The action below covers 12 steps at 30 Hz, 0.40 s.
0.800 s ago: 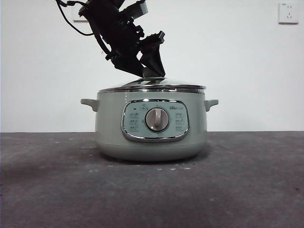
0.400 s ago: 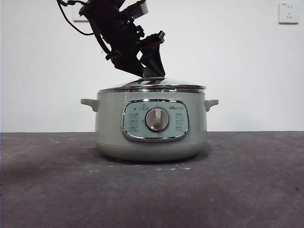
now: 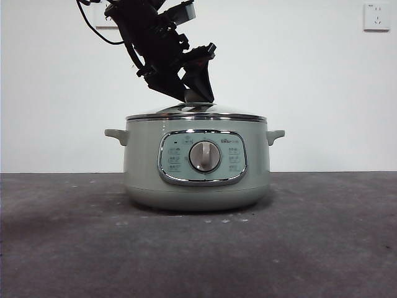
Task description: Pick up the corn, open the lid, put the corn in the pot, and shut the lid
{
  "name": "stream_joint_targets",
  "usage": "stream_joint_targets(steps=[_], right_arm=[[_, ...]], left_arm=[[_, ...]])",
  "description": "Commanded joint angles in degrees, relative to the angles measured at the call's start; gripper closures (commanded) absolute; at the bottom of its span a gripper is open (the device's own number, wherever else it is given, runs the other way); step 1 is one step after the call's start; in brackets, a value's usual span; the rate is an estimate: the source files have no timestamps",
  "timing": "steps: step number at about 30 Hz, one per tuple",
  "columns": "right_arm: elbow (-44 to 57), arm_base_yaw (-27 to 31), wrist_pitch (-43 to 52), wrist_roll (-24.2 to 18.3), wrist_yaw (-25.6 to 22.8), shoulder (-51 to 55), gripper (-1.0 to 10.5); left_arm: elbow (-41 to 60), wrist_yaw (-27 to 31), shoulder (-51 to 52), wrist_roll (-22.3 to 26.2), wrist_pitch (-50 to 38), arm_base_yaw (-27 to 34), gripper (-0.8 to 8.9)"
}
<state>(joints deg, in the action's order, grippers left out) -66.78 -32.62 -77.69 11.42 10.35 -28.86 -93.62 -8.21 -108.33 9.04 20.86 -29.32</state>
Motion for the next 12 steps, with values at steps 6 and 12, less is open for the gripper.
stream_joint_targets(steps=[6,12], right_arm=[[0.5,0.0,-1.5,0.4,-0.6,0.3,4.1],[0.5,0.0,-1.5,0.4,-0.9,0.3,4.1]], left_arm=[[0.2,0.3,-0.9,1.7,0.5,0.3,5.66],[-0.7,0.3,-0.9,1.4,1.0,0.3,3.76]])
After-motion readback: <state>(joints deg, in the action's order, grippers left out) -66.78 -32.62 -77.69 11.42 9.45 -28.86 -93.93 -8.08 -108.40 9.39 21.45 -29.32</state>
